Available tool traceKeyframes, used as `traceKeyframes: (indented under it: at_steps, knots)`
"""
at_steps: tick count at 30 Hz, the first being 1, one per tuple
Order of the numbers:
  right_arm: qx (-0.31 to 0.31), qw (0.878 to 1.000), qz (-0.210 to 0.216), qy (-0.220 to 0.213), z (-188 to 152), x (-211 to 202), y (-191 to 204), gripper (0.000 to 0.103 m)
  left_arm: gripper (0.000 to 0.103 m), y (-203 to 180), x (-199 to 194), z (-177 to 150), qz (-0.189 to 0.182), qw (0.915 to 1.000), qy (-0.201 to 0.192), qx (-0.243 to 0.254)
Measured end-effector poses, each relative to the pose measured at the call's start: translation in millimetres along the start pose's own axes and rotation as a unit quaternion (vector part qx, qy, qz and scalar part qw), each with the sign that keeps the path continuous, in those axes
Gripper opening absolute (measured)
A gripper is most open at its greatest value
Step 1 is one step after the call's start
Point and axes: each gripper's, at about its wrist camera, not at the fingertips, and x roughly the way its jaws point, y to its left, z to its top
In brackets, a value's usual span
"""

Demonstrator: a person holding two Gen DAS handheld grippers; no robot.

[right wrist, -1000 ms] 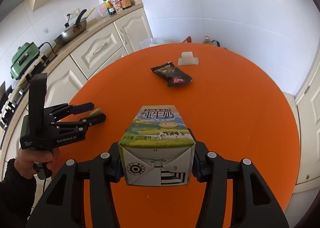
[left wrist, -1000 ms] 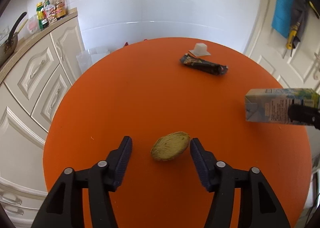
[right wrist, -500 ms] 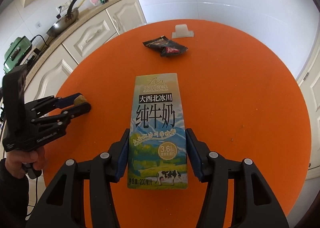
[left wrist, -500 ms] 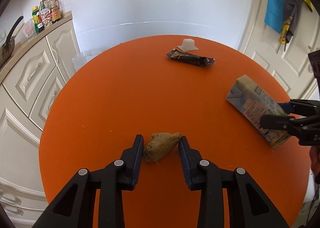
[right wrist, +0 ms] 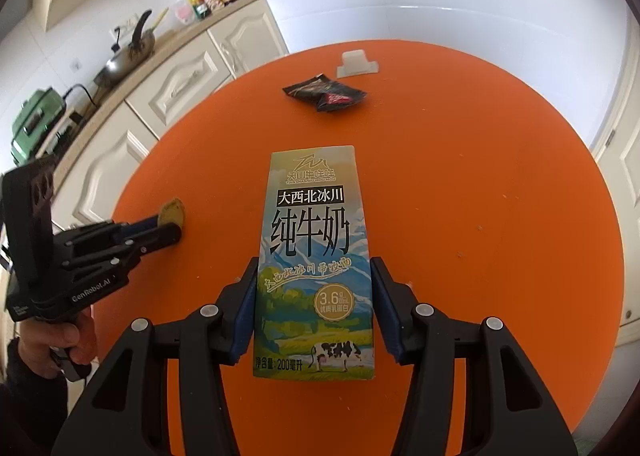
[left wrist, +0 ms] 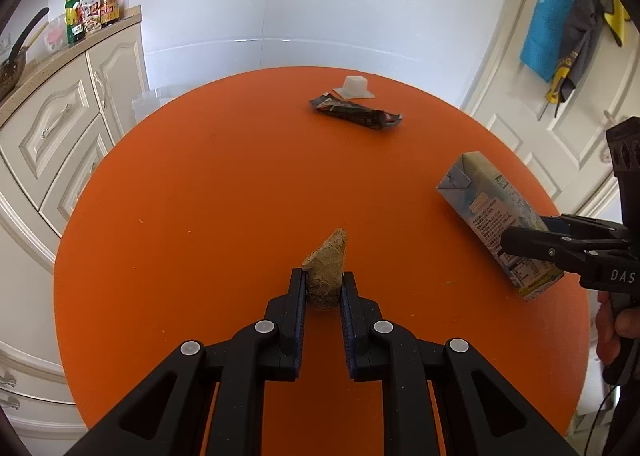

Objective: Collect trash
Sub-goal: 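Carry the ginger piece and milk carton with both tools over the bucket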

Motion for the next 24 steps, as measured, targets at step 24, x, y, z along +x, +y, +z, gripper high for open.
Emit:
traceKeyframes:
  at_steps: [24]
  knots:
    - [0.098,0.972,-0.097,-0.191,-40.3,-203.6,-92.8,0.052,0.012,-127.9,-69.4,38.0,-0.095,0.9832,-0.108,0.112]
